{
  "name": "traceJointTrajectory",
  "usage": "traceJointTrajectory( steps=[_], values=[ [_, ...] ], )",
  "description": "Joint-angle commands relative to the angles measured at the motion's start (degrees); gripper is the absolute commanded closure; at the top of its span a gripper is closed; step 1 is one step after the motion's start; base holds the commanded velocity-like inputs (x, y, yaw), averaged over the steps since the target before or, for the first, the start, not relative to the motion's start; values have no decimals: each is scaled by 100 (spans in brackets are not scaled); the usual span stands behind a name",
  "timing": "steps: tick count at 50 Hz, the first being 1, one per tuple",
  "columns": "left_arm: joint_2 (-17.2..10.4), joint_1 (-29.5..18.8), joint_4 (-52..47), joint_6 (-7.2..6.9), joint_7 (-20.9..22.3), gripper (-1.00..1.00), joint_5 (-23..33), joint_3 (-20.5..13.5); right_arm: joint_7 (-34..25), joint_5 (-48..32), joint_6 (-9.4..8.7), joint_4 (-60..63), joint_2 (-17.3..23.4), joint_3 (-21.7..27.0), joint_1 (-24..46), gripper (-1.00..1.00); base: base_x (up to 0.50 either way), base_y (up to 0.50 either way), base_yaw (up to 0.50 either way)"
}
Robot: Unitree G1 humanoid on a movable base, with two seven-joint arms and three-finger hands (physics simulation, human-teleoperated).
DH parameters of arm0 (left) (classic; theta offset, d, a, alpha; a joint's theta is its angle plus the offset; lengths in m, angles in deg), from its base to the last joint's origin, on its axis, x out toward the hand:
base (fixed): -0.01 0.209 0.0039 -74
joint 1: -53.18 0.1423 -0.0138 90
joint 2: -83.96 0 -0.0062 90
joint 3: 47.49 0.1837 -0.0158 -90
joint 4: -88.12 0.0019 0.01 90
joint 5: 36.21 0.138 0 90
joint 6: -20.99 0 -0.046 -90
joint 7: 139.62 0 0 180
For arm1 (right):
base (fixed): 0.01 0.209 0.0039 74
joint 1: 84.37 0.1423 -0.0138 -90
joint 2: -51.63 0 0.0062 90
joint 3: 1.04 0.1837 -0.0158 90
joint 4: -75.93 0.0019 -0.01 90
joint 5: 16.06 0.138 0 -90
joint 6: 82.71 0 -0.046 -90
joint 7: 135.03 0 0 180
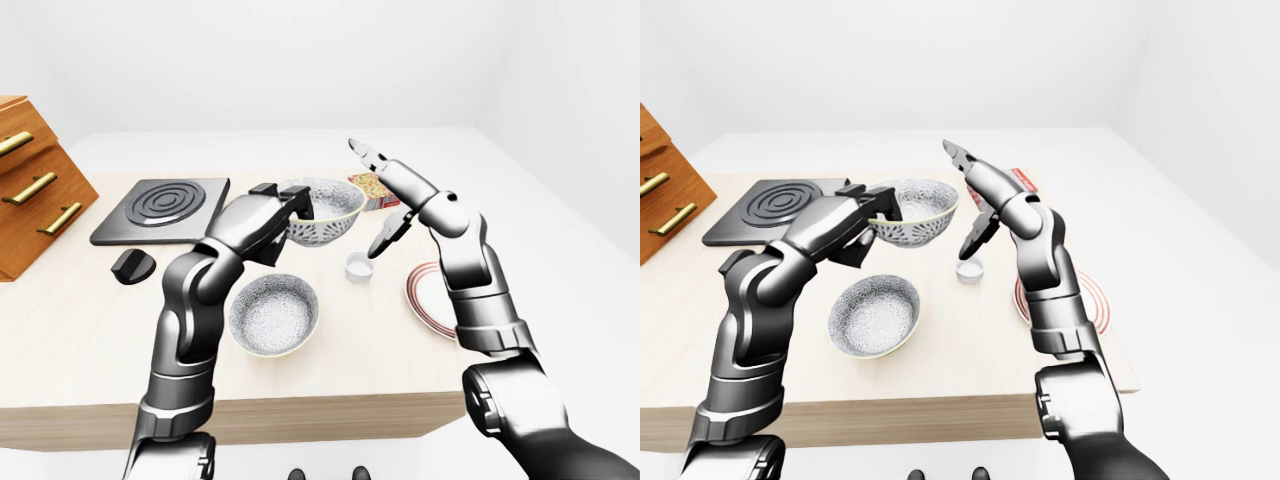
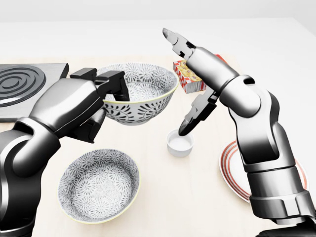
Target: Pick the akita bowl from table center and place it on the plate.
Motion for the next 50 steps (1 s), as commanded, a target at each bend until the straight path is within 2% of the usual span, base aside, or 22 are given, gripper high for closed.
traceJointTrajectory(
  steps=[1, 11, 22, 23, 24, 25, 26, 28, 29, 30, 31, 32, 50],
  values=[
    [165, 77, -477, 0, 146, 100, -100, 30, -138, -320, 0, -543, 10, 9, 233, -100, 0, 0, 0],
    [234, 23, -315, 0, 13, 100, -43, 98, -231, -422, 0, -419, -116, -67, 75, -100, 0, 0, 0],
    [286, 52, -407, 0, 85, 100, -57, 134, -190, -461, 0, -632, -145, -66, 114, -98, 0, 0, 0],
    [292, 59, -429, 0, 98, 100, -60, 139, -180, -462, 0, -649, -146, -65, 115, -91, 0, 0, 0],
    [298, 60, -443, 0, 104, 100, -65, 139, -184, -463, 0, -652, -147, -66, 111, -72, 0, 0, 0],
    [300, 59, -455, 0, 109, 100, -67, 138, -180, -466, 0, -659, -146, -67, 109, -30, 0, 0, 0],
    [302, 61, -471, 0, 116, 100, -75, 135, -177, -469, 0, -674, -146, -67, 113, -1, 0, 0, 0],
    [304, 75, -497, 0, 127, 100, -78, 138, -155, -470, 0, -712, -145, -64, 132, 29, 0, 0, 0],
    [307, 83, -514, 0, 135, 100, -78, 141, -139, -464, 0, -736, -143, -56, 147, 55, 0, 0, 0],
    [307, 84, -516, 0, 135, 100, -78, 142, -137, -463, 0, -740, -143, -56, 149, 55, 0, 0, 0],
    [311, 84, -529, 0, 145, 100, -85, 142, -136, -460, 0, -737, -140, -53, 147, 90, 0, 0, 0],
    [311, 83, -534, 0, 147, 100, -86, 143, -133, -459, 0, -735, -138, -52, 145, 100, 0, 0, 0],
    [310, 141, -528, 0, 99, 100, -67, 150, -115, -469, 0, -683, -102, -39, 130, 100, 0, 0, 0]
  ],
)
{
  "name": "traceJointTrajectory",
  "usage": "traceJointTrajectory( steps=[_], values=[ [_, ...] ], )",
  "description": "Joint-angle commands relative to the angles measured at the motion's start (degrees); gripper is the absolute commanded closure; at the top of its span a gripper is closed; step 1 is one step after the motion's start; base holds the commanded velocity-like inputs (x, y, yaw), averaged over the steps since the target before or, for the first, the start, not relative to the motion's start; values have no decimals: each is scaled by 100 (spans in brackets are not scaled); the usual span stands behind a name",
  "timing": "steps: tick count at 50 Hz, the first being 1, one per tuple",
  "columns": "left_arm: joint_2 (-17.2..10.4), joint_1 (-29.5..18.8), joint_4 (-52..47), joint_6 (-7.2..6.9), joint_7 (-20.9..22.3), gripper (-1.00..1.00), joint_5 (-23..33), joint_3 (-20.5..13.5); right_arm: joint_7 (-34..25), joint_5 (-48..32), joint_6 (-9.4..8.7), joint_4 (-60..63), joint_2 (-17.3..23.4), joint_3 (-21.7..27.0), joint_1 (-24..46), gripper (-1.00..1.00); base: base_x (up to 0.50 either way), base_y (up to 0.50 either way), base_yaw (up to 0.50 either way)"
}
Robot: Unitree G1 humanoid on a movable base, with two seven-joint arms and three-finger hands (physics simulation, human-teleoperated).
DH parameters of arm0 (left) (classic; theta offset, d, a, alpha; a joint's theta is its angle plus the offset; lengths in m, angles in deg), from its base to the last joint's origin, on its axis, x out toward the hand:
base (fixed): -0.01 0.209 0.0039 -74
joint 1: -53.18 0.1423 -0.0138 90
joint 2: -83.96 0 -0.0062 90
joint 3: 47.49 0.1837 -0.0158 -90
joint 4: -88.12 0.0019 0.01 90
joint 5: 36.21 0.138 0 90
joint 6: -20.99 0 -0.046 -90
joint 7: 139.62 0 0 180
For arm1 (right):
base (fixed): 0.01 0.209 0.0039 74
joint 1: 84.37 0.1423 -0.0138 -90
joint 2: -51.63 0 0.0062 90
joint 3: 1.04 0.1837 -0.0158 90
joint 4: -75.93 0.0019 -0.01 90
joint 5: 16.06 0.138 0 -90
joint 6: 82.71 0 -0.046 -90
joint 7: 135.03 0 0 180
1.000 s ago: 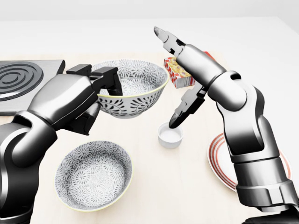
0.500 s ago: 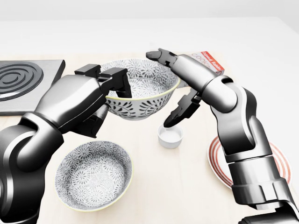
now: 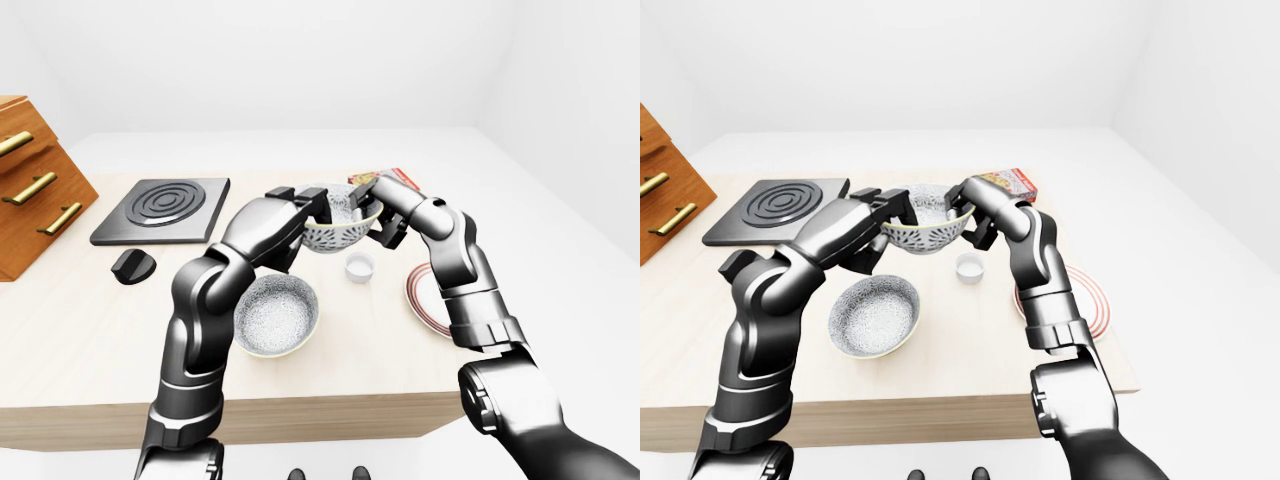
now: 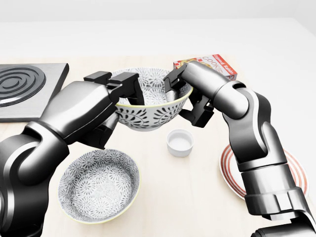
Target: Pick the akita bowl from table center and place it on the plate.
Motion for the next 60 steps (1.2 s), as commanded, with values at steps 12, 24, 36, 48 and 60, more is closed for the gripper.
traceJointTrajectory(
  steps=[12, 24, 36, 48, 60],
  values=[
    [7, 9, 59, 0, -169, 94, 73, -85, 189, 319, 0, 11, 32, 40, -13, 100, 0, 0, 0],
    [-10, 38, 147, 0, -247, -94, 139, -93, 219, 321, 0, -13, 11, 29, -123, 100, 0, 0, 0],
    [181, 198, -283, 0, 37, -100, -366, -104, 191, 336, 0, 95, 59, 63, -171, 100, 0, 0, 0],
    [116, -632, -752, -1000, -608, -100, -2781, -932, 63, 421, 0, 663, 295, 264, -468, 100, 0, 0, 0],
    [-480, -324, -142, -1000, -1909, -100, -4009, -861, 55, 561, 0, 1219, 744, 626, -1034, 100, 0, 0, 0]
  ],
)
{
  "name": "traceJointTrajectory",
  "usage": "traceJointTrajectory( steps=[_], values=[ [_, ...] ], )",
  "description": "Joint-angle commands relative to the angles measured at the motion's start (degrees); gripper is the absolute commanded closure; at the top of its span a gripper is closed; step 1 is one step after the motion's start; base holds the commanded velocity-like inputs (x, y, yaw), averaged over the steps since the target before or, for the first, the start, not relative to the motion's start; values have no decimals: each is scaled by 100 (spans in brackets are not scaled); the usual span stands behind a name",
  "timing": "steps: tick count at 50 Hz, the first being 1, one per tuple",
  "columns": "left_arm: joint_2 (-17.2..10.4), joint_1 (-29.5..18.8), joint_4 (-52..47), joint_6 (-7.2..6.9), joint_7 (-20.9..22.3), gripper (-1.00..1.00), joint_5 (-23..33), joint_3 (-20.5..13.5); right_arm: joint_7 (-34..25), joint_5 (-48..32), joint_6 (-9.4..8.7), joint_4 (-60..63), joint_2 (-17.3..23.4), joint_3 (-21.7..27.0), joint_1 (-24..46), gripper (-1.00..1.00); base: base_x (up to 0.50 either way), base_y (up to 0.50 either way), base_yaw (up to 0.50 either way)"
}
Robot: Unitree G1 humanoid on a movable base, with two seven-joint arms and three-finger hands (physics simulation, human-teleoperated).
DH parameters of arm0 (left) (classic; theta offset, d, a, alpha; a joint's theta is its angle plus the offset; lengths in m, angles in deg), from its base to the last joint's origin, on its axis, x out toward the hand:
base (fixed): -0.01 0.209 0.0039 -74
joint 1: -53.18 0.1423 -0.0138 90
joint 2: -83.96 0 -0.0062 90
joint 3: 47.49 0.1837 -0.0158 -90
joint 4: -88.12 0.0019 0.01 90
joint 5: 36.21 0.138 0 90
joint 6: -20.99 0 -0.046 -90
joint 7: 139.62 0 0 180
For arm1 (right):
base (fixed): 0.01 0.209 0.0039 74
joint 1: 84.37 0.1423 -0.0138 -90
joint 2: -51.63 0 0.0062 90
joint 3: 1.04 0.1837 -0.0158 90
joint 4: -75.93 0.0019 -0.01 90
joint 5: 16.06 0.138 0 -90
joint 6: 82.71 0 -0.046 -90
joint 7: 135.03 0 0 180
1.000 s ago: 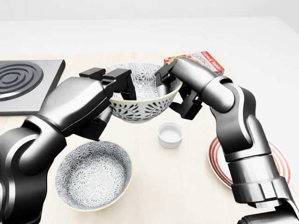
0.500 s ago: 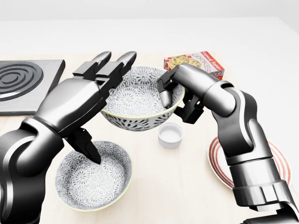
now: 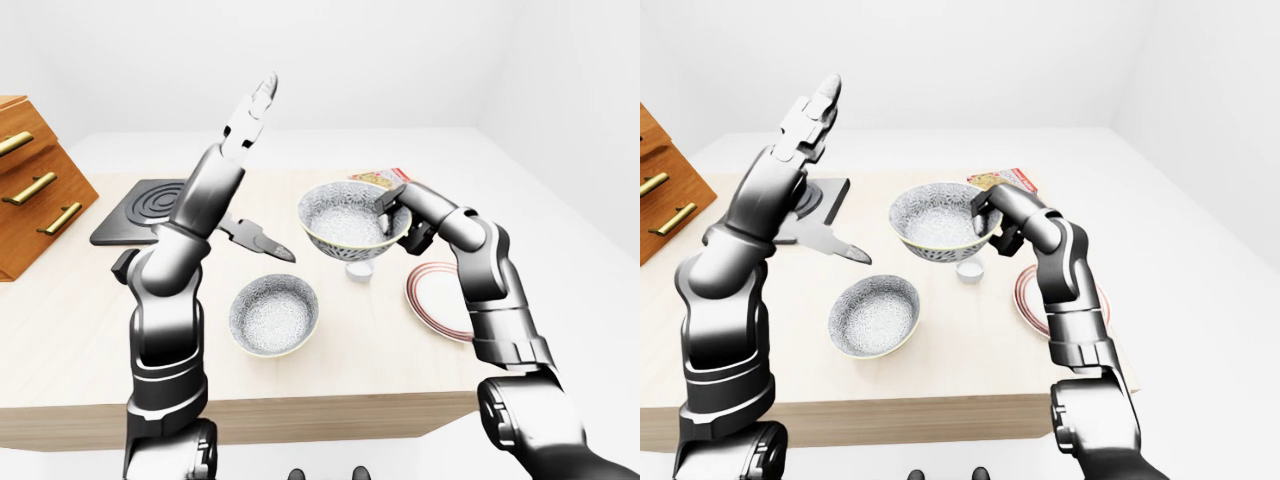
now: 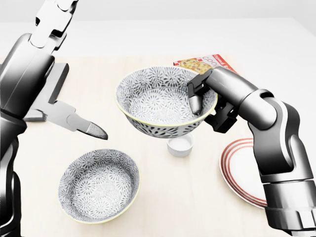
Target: Pick the akita bowl from table center and place it on the plate.
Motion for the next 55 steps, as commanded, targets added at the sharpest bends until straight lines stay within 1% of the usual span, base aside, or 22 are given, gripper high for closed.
traceJointTrajectory(
  steps=[1, 4, 7, 11, 16, 17, 23, 25, 30, 34, 35, 39, 46, 55],
  values=[
    [-295, 143, 88, 0, -815, -100, -974, -56, 263, 566, 0, 539, 357, 363, -471, 100, 0, 0, 0],
    [-260, 232, 10, 0, -844, -100, -970, -52, 302, 600, 0, 693, 479, 462, -650, 100, 0, 0, 0],
    [-189, 384, -175, 0, -865, -100, -912, 8, 358, 612, 0, 935, 571, 582, -1005, 100, 0, 0, 0],
    [-127, 477, -267, 0, -857, -100, -850, 47, 437, 711, 0, 1128, 627, 772, -1346, 100, 0, 0, 0],
    [-82, 546, -400, 0, -795, -100, -761, 98, 491, 763, 0, 1188, 690, 833, -1500, 100, 0, 0, 0],
    [-68, 561, -457, 0, -776, -100, -746, 102, 475, 785, 0, 1271, 767, 926, -1619, 100, 0, 0, 0],
    [-32, 563, -432, 0, -764, -100, -710, 113, 595, 773, 0, 1294, 875, 1083, -1863, 100, 0, 0, 0],
    [-31, 566, -460, 0, -717, -100, -673, 162, 652, 820, 0, 1249, 969, 1251, -2031, 100, 0, 0, 0],
    [-15, 501, -426, 0, -683, -100, -647, 142, 845, 807, 0, 959, 1031, 1272, -2020, 100, 0, 0, 0],
    [-19, 494, -400, 0, -682, -100, -646, 136, 878, 902, 0, 1042, 1118, 1511, -2412, 100, 0, 0, 0],
    [-20, 487, -374, 0, -685, -100, -654, 128, 897, 938, 0, 1055, 1159, 1635, -2613, 100, 0, 0, 0],
    [-32, 457, -333, 0, -682, -100, -657, 134, 1012, 974, 0, 878, 1194, 1811, -2841, 100, 0, 0, 0],
    [-29, 421, -332, 0, -663, -100, -647, 152, 1317, 968, 0, 340, 1300, 1868, -2882, 100, 0, 0, 0],
    [-2, 429, -313, 0, -642, -100, -621, 180, 1700, 876, 0, -243, 1376, 1671, -2622, 100, 0, 0, 0]
  ],
)
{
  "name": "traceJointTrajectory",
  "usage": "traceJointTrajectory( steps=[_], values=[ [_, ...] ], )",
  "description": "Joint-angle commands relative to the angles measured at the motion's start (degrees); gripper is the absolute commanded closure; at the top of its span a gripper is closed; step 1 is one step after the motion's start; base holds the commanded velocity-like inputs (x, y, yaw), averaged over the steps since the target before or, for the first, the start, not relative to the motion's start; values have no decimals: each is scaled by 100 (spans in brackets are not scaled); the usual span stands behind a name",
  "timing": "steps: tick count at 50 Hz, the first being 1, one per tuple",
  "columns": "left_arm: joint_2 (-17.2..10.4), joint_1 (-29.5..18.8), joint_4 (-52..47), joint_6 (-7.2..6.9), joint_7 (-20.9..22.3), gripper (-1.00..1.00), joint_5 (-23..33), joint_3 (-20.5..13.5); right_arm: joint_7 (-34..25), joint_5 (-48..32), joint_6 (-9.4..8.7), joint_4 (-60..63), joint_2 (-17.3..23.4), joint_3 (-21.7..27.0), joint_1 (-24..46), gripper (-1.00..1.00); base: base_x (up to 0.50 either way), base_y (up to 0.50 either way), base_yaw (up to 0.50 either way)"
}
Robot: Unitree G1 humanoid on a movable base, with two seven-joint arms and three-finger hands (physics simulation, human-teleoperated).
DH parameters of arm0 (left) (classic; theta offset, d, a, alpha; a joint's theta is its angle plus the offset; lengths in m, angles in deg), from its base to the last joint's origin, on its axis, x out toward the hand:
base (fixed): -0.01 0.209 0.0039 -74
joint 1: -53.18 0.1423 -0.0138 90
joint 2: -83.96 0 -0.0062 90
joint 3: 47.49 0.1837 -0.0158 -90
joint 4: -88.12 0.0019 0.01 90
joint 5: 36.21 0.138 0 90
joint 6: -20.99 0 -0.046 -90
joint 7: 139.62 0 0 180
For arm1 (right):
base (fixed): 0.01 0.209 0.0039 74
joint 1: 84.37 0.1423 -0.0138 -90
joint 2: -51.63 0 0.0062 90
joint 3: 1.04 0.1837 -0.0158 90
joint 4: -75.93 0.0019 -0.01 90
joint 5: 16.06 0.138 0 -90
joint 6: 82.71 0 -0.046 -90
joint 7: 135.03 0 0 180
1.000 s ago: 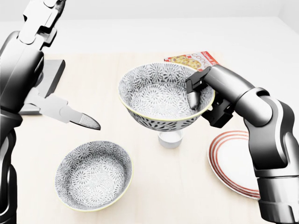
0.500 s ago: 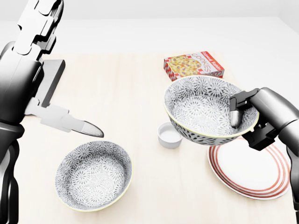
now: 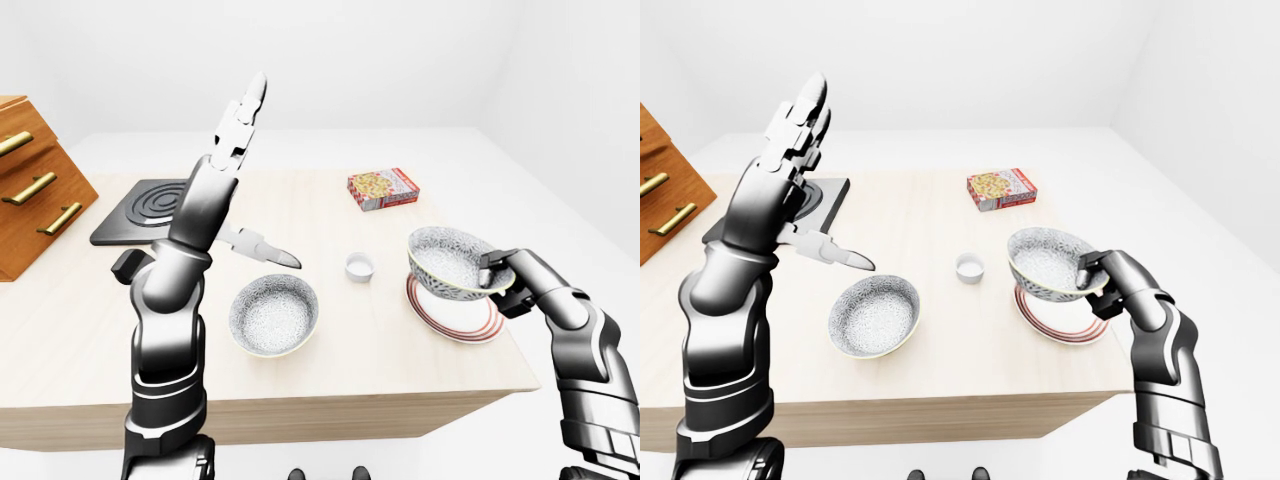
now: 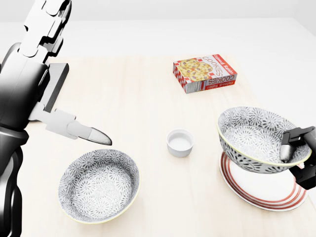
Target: Pick the akita bowl from table center and place it on the plate.
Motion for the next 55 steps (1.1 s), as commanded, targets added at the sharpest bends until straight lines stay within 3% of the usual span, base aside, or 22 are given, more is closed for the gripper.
traceJointTrajectory(
  steps=[1, 12, 24, 29, 45, 55],
  values=[
    [18, -18, 37, 0, 28, -100, 26, 25, 775, 396, 0, -717, 150, -38, 156, 100, 0, 0, 0],
    [26, -27, 76, 0, 27, -100, 25, 30, 1243, 275, 0, -1603, 244, -374, 667, 100, 0, 0, 0],
    [69, 45, 60, 0, 32, -100, 75, 60, 1771, 175, 367, -2729, 370, -652, 1085, 100, 0, 0, 0],
    [89, 91, 46, 0, 38, -100, 91, 72, 1974, 158, 441, -3154, 343, -783, 1275, 100, 0, 0, 0],
    [115, 168, 62, 0, 48, -100, 123, 80, 2446, 142, 939, -3851, 570, -834, 1121, 100, 0, 0, 0],
    [146, 211, 72, 0, 44, -100, 156, 113, 2676, 115, 1000, -4174, 574, -918, 1208, 100, 0, 0, 0]
  ],
)
